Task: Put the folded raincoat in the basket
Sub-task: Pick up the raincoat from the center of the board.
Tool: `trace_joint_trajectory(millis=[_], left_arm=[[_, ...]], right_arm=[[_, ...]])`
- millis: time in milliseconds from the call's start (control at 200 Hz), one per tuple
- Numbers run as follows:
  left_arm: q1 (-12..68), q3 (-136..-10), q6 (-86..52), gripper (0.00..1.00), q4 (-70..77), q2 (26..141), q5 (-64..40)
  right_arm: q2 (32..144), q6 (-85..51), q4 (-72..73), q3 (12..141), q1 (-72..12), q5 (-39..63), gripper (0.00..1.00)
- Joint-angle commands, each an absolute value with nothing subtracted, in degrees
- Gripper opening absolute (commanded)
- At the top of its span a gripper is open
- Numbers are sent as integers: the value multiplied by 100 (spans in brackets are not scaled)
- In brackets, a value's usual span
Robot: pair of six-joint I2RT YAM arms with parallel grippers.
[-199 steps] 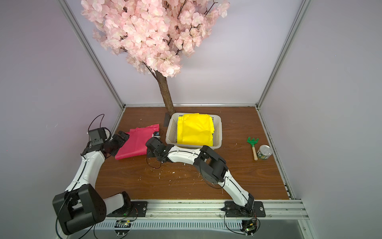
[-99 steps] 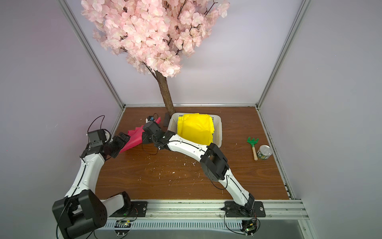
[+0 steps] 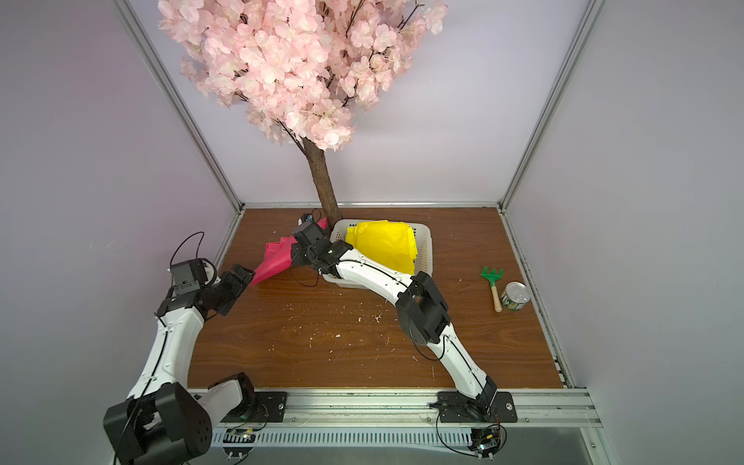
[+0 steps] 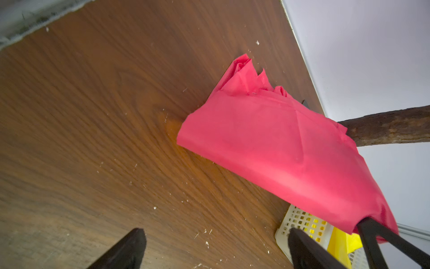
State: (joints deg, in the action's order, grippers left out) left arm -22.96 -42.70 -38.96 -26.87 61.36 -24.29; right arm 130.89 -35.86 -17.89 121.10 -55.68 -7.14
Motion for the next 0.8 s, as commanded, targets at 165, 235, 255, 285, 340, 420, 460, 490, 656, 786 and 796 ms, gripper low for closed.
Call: trace_joint_trajectory(millis=[165, 235, 255, 285, 340, 420, 460, 490, 656, 786, 796], left_arm=[[-2424, -3623, -5269, 99, -1585, 6328, -4175], [-2418, -3435, -5666, 99, -1088, 6345, -4459], [-2425, -3412, -5749, 99, -1012, 6346, -4480], [-2424, -3406, -5795, 99, -933, 6346, -4468], [-2418, -3436, -5794, 99, -923, 6371, -4355], [-2437, -3379, -5927, 99, -693, 6453, -4297], [-2448, -3305, -6071, 99, -460, 6500, -4286], [-2446, -3266, -6186, 99, -294, 6527, -4278], [-2450, -3203, -6507, 99, 386, 6835, -4244], [-2456, -3217, -6555, 99, 702, 7137, -4092], [-2462, -3219, -6574, 99, 747, 7161, -4088]], right_arm=[[13034, -3506, -1609, 12331, -5537, -591, 0], [13034, -3523, -1570, 12314, -5537, -561, 0], [13034, -3529, -1558, 12309, -5537, -549, 0], [13034, -3538, -1539, 12300, -5537, -524, 0], [13034, -3550, -1512, 12287, -5537, -497, 0], [13015, -3568, -1473, 12242, -5536, -475, 0], [12999, -3572, -1437, 12198, -5537, -466, 0], [12986, -3575, -1420, 12168, -5537, -466, 0], [12964, -3586, -1397, 12107, -5537, -432, 0], [12973, -3603, -1389, 12117, -5536, -431, 0], [12977, -3610, -1389, 12119, -5535, -431, 0]])
